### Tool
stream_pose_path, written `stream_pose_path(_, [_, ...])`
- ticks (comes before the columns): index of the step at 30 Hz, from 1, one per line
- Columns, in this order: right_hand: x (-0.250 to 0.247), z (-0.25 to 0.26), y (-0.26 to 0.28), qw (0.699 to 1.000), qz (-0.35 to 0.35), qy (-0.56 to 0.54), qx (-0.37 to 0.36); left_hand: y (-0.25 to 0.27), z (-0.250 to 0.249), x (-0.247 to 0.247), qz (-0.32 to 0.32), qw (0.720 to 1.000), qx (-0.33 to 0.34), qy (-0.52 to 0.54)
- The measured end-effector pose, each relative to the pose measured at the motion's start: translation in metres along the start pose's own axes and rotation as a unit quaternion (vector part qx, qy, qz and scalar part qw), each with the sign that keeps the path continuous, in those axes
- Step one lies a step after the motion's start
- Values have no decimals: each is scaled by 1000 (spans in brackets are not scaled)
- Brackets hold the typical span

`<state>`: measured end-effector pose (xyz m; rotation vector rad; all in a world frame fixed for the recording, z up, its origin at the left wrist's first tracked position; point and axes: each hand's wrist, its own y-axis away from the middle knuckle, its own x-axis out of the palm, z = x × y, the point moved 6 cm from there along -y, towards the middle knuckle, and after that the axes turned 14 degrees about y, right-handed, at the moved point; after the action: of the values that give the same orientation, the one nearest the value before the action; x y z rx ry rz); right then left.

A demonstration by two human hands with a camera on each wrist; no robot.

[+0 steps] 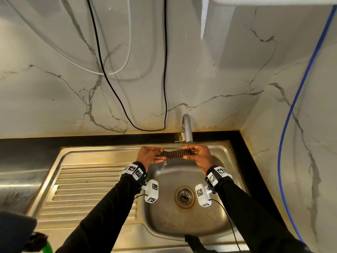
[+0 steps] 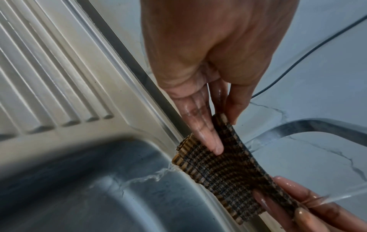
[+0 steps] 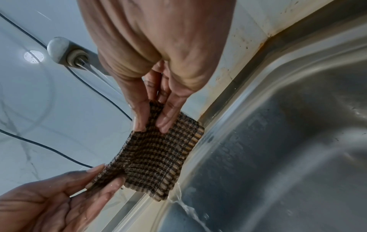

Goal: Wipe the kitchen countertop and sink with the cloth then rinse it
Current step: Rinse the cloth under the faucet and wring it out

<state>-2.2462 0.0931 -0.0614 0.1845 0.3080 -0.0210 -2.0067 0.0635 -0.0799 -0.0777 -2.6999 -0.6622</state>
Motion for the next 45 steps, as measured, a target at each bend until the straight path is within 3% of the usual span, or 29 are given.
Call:
stream_pose_path(13, [-78,-27,22,996,-77,-9,31,-5,23,89,87,996,-27,-10])
stream_pose_path(19, [-91,-36,27,995,-90,-14,34,-4,30,101,100,994,-32,-30])
stream_pose_path(26, [-71,-32,24,998,-62,-4,28,-1,21,81,85,995,-31,-48])
stream_pose_path(33, [-20,-6,11,999,-18,40,21,-4,7,23,2,997,9,-82])
stream_pose_path(37, [5,4,7,996,-18,85,-7,-4,9,-8,-63,997,11,-46])
stream_pose_path(45, [-3,17,-5,997,-31,73,-1,-10,11,6,26,995,32,-85])
